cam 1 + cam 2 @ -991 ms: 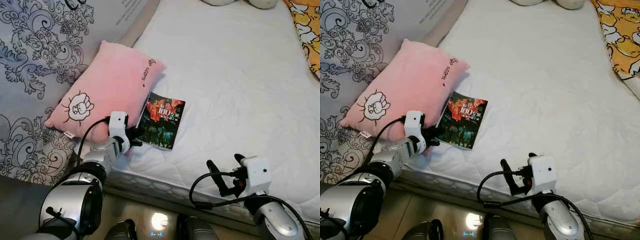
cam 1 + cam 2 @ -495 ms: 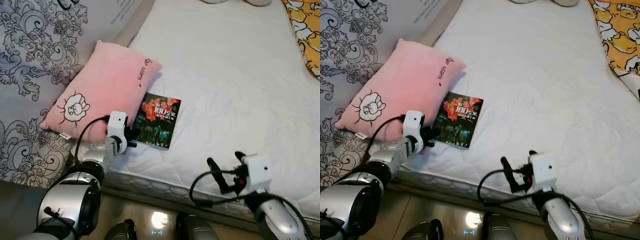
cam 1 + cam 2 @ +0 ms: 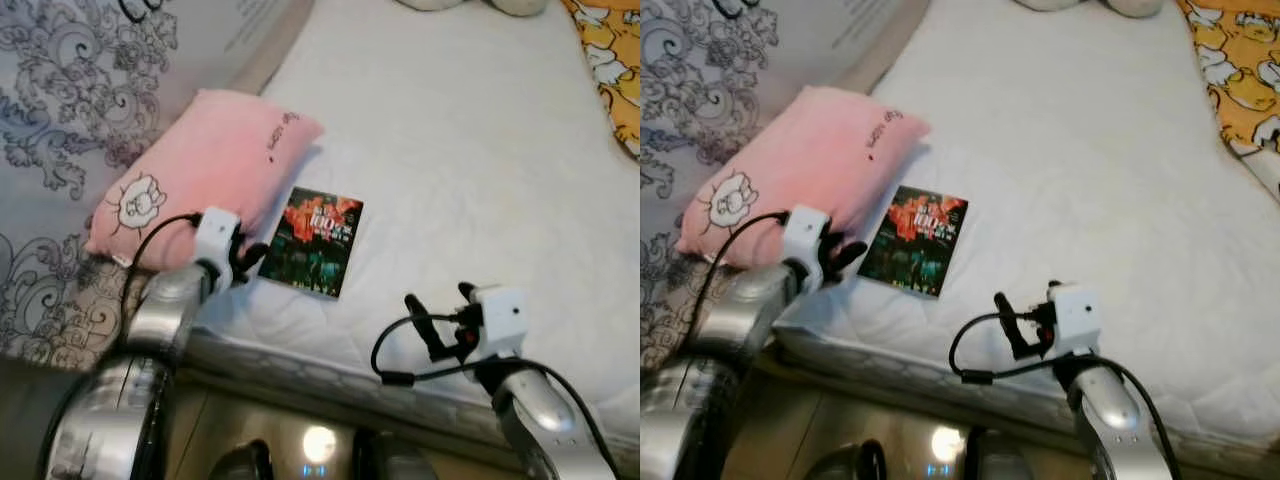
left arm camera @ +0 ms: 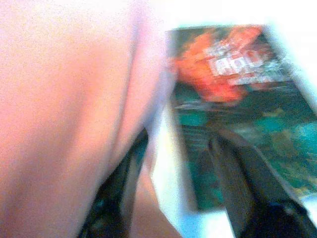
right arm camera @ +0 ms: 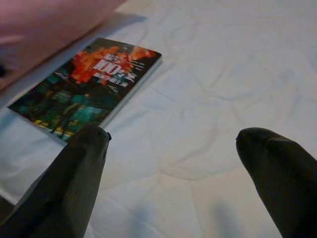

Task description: Clean up the room

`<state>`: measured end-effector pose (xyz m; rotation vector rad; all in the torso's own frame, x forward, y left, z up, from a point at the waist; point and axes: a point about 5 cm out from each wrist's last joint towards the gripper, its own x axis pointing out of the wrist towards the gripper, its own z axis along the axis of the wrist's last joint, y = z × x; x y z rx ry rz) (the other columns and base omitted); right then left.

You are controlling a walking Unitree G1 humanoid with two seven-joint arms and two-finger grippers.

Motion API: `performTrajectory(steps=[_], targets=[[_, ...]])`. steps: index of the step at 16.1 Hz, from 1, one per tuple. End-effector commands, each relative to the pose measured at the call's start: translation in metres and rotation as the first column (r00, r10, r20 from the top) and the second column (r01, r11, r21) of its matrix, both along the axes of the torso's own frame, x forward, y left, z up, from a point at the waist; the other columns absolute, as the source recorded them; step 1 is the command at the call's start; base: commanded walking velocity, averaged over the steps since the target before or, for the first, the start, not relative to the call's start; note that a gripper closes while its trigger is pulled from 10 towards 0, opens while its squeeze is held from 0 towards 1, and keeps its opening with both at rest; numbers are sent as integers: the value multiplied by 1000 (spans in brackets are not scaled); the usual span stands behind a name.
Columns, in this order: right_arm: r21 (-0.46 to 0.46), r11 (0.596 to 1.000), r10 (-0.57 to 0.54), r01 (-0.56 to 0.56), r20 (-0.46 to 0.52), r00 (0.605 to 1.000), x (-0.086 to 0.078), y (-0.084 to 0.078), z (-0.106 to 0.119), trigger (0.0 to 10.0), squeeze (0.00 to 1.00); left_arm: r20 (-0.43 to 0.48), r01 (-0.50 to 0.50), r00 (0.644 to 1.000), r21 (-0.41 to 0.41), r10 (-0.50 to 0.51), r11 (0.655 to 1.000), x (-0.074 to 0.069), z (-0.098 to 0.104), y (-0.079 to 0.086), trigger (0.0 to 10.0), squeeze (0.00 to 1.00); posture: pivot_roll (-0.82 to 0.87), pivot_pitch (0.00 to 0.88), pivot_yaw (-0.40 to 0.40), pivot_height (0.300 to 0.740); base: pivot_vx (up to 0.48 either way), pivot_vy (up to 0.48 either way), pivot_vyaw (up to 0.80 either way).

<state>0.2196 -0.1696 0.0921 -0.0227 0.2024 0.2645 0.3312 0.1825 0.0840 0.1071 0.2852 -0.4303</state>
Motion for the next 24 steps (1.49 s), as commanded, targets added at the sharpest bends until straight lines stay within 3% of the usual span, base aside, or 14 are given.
performTrajectory(steps=[1,2,3,4,5,7,9,10,11,14,20,24], targets=[[10,1000,-15,15,-1,1000,2,-4,-3,10000,0,34,71,997,-38,-70,997,-19,16,-13,10000,1000,-67,32,16,740,0,0,0],[10,1000,-21,21,2,1000,3,-5,-4,10000,0,39,90,995,-50,-88,995,-27,18,-18,10000,1000,-67,32,16,740,0,0,0],[9,999,-36,36,15,999,5,-6,-5,10000,0,54,128,991,-72,-124,989,-42,19,-31,10000,424,-53,3,16,740,0,0,0],[1,999,-45,45,28,999,7,-6,-5,10000,0,62,130,990,-95,-124,987,-48,19,-37,10000,0,-49,0,17,740,0,0,0],[-17,989,-144,147,125,982,16,-11,-3,10000,0,139,120,985,-157,-99,980,-63,17,-57,10000,0,-39,0,15,740,0,0,0],[6,953,-298,304,215,930,25,-23,2,10000,0,232,49,973,-170,-8,984,-64,21,-63,10000,0,-40,0,14,740,0,0,0],[117,856,-517,504,160,841,37,-48,-5,10000,0,320,-52,941,-188,111,981,-58,33,-57,10000,0,-53,0,18,740,0,0,0],[146,816,-577,560,144,804,40,-56,-5,10000,0,316,-78,939,-181,133,980,-55,31,-53,10000,0,-61,0,21,740,0,0,0],[120,817,-577,564,170,799,42,-56,-3,10000,0,283,-98,949,-161,141,982,-53,22,-49,10000,0,-66,0,20,740,0,0,0],[-42,865,-474,499,255,843,35,-51,-1,10000,0,192,-122,970,-153,151,981,-53,-3,-35,10000,0,-104,0,28,740,0,-153,0],[-61,892,-417,449,279,865,32,-43,2,10000,0,238,32,971,-214,21,976,-49,4,-62,10000,0,-145,0,54,740,0,-443,0],[-86,908,-373,410,281,884,31,-36,3,10000,0,237,57,971,-211,-5,976,-47,4,-63,10000,0,-151,0,62,740,0,-424,-186]])
